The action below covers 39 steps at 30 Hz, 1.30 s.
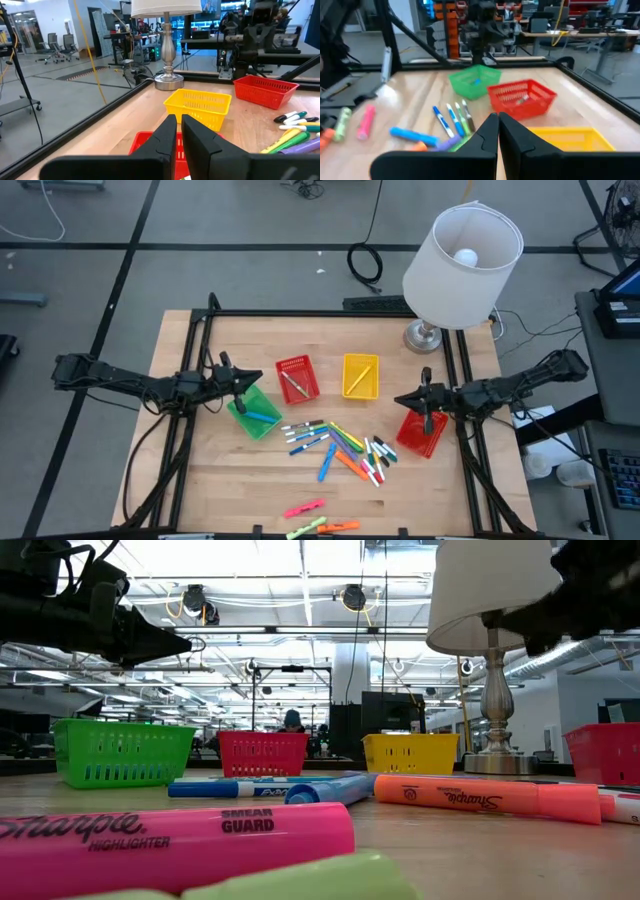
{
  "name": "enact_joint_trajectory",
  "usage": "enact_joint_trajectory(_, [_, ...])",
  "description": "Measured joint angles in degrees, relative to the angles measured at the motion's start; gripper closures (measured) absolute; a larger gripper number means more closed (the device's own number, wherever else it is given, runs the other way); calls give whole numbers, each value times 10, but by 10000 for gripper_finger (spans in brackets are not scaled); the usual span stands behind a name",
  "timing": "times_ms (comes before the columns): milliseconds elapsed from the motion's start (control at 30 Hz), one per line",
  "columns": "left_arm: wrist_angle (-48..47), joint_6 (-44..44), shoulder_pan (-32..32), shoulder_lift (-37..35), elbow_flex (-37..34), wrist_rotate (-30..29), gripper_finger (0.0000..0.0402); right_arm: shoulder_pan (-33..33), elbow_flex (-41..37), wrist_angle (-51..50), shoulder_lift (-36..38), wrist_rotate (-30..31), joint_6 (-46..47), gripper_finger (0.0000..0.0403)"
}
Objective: Pick & Place Markers
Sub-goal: Put the top small black highlighter pen into the red bin
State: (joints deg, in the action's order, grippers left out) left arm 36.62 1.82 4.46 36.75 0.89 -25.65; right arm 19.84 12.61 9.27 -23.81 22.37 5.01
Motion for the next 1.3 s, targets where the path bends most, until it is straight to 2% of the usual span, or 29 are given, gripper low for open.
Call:
enact_joint_trajectory(100, [0, -3, 0, 0, 0, 0, 364, 19, 74, -73, -81, 4, 34, 403])
enact_joint_trajectory(267, [0, -3, 0, 0, 0, 0, 364, 51, 216, -236, -288, 61, 125, 403])
enact_joint_trajectory(467, [-1, -5, 0, 0, 0, 0, 364, 81, 412, -457, -533, 45, 266, 403])
enact_joint_trajectory(600, [-4, -5, 0, 0, 0, 0, 364, 104, 511, -562, -637, 36, 347, 403])
enact_joint_trajectory(700, [-4, -6, 0, 0, 0, 0, 364, 111, 533, -600, -675, 2, 383, 403])
enact_joint_trajectory(900, [-4, -9, 0, 0, 0, 0, 364, 112, 517, -593, -694, -67, 407, 392])
enact_joint_trajectory(1033, [-3, -6, 0, 0, 0, 0, 364, 114, 511, -586, -694, -72, 405, 357])
enact_joint_trajectory(1167, [4, 7, 0, 0, 0, 0, 364, 107, 511, -556, -694, -50, 401, 309])
enact_joint_trajectory(1300, [5, 9, 0, 0, 0, 0, 364, 94, 511, -535, -694, -70, 406, 275])
